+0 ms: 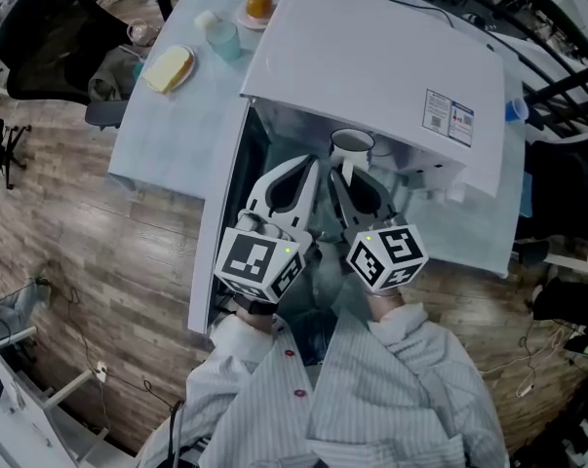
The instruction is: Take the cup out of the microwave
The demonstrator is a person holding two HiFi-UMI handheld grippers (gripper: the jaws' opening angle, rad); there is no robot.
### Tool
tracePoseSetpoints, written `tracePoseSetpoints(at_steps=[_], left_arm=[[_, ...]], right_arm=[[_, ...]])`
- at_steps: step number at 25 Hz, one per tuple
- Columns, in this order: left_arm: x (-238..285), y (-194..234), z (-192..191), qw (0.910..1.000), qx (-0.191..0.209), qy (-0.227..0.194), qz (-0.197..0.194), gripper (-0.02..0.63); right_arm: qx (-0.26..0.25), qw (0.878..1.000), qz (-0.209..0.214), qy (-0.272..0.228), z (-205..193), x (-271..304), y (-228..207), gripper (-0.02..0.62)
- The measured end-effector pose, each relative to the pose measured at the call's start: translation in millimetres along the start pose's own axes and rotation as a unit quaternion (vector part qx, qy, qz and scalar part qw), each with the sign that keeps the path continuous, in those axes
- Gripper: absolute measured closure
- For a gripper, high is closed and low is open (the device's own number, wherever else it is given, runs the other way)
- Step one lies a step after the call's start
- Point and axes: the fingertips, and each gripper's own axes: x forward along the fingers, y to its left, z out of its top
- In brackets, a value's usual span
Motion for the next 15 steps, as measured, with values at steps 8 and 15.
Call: tracePoseSetpoints(at_steps=[8,15], left_arm=[[-7,-11,24,0.9999,0.008,-0.014,-0.005,0.597],[-11,-21,28,0.9999,0.010,-0.006,-0.011,0.597]], right_arm=[[0.003,1.000,0.023,0.002,10,-23,23,0.519],[0.013,0.999,0.037,-0.009,31,-43,31,0.519]])
